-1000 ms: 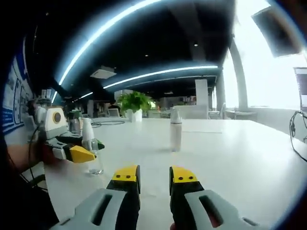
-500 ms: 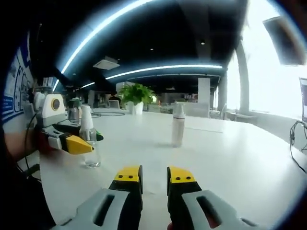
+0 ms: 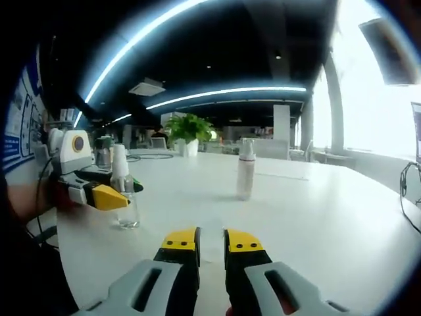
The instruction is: Clamp pump bottle remove cover press pump head put on cover
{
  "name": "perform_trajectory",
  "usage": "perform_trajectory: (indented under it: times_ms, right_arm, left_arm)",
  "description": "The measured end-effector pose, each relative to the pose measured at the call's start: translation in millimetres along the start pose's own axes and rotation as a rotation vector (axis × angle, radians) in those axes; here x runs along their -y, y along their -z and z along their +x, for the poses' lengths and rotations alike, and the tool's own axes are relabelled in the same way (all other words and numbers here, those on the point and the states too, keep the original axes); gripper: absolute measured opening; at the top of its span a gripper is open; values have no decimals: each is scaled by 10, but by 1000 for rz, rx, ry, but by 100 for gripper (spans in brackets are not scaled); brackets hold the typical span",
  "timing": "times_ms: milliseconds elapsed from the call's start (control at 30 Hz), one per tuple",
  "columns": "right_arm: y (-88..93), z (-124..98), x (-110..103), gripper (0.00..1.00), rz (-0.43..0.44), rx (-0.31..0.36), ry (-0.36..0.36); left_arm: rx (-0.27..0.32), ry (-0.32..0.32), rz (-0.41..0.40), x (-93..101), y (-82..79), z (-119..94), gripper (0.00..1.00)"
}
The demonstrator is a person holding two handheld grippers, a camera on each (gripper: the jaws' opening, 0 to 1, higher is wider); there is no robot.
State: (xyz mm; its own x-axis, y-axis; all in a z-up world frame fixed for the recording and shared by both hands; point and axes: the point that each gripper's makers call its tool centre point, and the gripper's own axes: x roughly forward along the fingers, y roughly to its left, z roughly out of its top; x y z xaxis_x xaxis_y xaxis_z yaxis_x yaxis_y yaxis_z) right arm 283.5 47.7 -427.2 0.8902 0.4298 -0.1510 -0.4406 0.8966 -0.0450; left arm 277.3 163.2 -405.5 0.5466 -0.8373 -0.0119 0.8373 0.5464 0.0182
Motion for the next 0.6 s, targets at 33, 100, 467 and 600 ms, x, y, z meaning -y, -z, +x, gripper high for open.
perform_trajectory:
  times_ms: [33, 100, 467, 600]
  right_arm:
    - [-2, 0, -2, 10, -4, 1, 0]
    - [-2, 1, -4, 10, -9, 3, -1]
    - [1, 2, -5, 10, -22, 6, -6]
    - [-21, -2, -16, 10, -35, 17, -15]
  left_arm:
    - [1, 0, -1, -5, 0, 0, 15]
    - [2, 0, -2, -15, 1, -1, 15]
    - [13, 0, -14, -33, -14, -6, 15]
    - [16, 1, -15, -30, -17, -4, 15]
